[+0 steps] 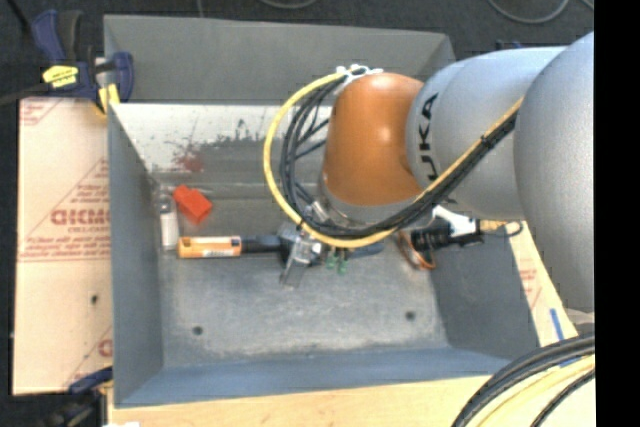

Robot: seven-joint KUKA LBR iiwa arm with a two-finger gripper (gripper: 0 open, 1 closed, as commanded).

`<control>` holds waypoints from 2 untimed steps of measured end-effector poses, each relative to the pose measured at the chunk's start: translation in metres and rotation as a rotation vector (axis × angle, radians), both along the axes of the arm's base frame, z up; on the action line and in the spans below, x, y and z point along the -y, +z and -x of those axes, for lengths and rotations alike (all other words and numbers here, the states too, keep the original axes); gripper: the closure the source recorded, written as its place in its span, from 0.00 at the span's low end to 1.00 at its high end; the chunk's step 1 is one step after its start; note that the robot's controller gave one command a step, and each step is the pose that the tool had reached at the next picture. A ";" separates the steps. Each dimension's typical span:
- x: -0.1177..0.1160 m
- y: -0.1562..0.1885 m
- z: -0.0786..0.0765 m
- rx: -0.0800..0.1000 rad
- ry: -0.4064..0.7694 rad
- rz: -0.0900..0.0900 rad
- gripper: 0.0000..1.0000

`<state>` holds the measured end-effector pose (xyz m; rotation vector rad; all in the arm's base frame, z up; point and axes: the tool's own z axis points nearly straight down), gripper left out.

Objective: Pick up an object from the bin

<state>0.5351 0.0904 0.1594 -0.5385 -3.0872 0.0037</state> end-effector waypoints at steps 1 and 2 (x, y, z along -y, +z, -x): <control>0.015 0.002 -0.010 0.029 0.009 -0.004 1.00; 0.014 -0.010 0.009 -0.012 -0.003 0.003 1.00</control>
Offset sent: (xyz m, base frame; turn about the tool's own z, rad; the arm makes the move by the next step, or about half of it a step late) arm -0.0196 0.0054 0.0673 0.0172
